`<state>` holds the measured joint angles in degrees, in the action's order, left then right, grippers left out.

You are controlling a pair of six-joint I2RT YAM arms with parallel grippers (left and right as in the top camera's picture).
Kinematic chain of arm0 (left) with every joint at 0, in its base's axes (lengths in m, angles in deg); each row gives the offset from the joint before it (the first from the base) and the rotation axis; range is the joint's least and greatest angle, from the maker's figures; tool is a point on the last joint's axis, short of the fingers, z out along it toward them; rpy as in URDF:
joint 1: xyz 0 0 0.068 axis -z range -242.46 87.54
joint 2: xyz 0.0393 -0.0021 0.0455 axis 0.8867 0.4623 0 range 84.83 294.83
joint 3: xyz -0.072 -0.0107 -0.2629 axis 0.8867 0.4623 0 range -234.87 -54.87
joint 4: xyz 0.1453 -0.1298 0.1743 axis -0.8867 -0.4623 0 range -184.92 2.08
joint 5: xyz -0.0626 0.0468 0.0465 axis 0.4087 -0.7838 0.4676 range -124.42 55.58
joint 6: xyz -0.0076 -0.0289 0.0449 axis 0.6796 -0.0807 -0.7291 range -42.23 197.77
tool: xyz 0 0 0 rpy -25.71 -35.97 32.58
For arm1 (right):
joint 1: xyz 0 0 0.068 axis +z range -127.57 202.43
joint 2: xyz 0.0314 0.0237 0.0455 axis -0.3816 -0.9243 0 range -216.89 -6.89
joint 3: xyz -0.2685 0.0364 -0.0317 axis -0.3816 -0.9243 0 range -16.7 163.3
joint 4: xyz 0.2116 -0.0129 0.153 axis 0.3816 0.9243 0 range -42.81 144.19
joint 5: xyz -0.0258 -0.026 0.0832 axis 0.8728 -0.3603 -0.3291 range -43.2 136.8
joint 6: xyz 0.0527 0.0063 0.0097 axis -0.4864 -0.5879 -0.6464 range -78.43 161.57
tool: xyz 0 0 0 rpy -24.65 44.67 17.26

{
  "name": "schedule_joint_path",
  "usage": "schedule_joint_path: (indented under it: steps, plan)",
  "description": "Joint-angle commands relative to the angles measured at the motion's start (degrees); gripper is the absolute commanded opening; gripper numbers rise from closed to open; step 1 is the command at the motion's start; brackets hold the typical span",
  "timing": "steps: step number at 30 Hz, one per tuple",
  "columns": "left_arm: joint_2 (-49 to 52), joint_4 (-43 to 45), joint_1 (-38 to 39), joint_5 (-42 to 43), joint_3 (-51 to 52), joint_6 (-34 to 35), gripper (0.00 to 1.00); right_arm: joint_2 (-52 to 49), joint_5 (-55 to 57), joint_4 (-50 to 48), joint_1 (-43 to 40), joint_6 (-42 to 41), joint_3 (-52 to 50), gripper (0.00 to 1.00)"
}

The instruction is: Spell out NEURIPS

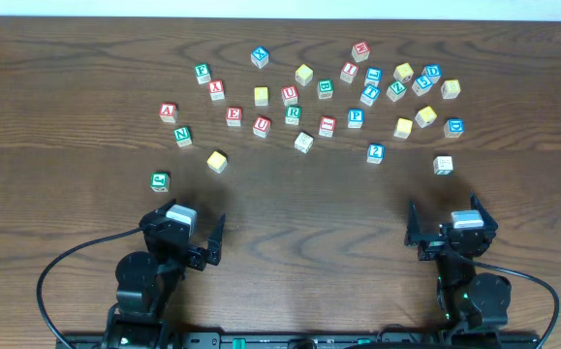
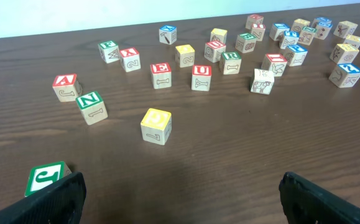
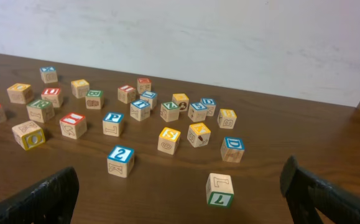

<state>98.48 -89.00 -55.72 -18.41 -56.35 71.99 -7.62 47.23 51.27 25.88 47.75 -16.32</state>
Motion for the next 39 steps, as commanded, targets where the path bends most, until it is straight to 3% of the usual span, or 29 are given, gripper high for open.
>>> schedule_joint_path:
  steps: [1, 20, 24, 31, 39]
  plan:
    - [-0.3, -0.9, -0.3, 1.3, 1.2, 0.9, 0.98, 0.2, 0.0, 0.3, -0.5, -1.0, -0.1, 0.99]
    - [-0.3, 1.6, -0.3, 1.6, 0.9, 1.2, 0.98, 0.2, 0.0, 0.3, -0.5, -1.0, -0.1, 0.99]
    - [-0.3, 1.5, -0.3, 1.7, 0.0, 7.4, 0.97, 0.2, 0.0, 0.3, -0.5, -1.0, -0.1, 0.99]
    - [-0.3, 1.1, -0.3, 5.7, -1.5, 11.8, 0.98, 0.2, 0.0, 0.3, -0.5, -1.0, -0.1, 0.99]
    - [-0.2, -5.2, -0.3, 5.3, -9.6, 12.0, 0.98, 0.2, 0.0, 0.3, -0.5, -1.0, -0.1, 0.99]
